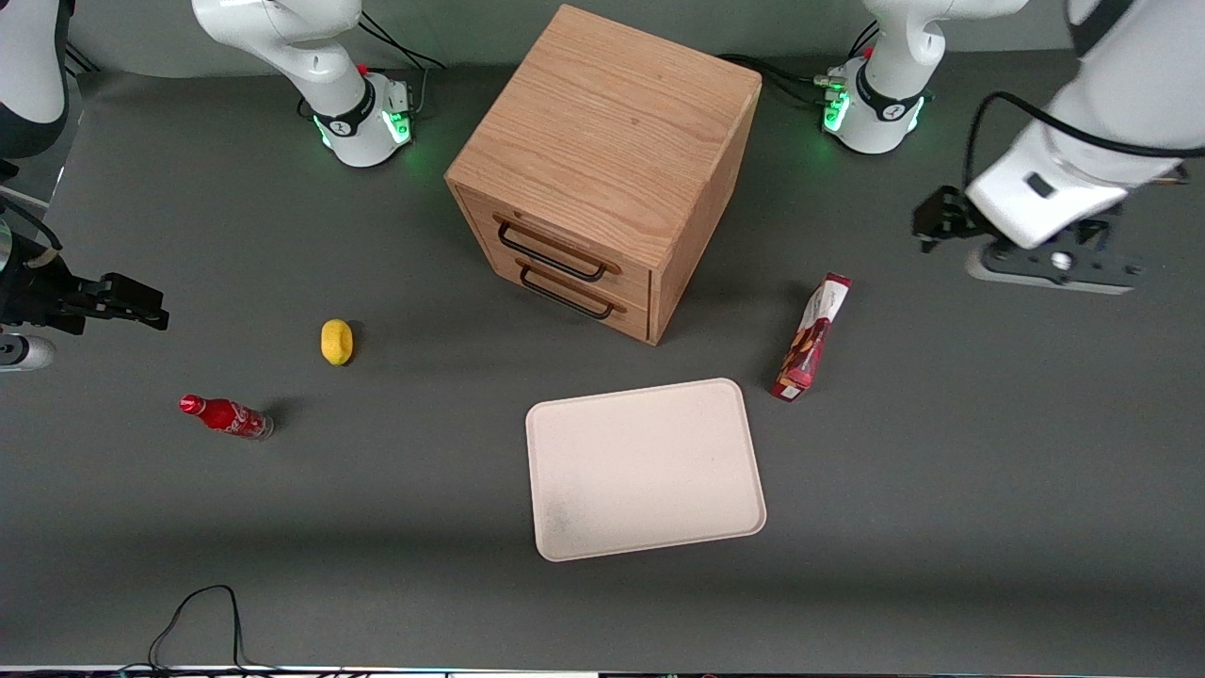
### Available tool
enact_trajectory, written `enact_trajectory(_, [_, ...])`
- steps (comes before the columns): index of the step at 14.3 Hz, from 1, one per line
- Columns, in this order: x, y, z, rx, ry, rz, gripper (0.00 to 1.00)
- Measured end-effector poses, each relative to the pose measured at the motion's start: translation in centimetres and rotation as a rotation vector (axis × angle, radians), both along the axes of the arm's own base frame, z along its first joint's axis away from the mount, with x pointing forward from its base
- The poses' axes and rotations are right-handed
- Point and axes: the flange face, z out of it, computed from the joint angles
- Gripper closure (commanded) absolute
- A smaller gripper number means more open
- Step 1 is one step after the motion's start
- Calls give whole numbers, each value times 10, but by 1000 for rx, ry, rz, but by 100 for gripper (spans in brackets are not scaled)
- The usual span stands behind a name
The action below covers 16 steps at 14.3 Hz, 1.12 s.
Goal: Place red cookie box on tray
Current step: 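Move the open left gripper over the red shortbread box, then lower the left gripper and close it on the box's end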
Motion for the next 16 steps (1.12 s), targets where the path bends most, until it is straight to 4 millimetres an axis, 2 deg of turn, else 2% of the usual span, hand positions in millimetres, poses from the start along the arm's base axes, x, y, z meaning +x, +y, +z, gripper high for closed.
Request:
enact_trajectory(2, [-5, -12, 3, -2, 10, -56, 0])
enact_trajectory(6, [-6, -8, 5, -24, 28, -123, 0])
enact_trajectory(9, [-7, -10, -5, -49, 57, -169, 0])
enact_trajectory(12, [-2, -14, -39, -62, 73, -182, 0])
enact_trajectory(16, [3, -19, -125, -76, 42, -211, 0])
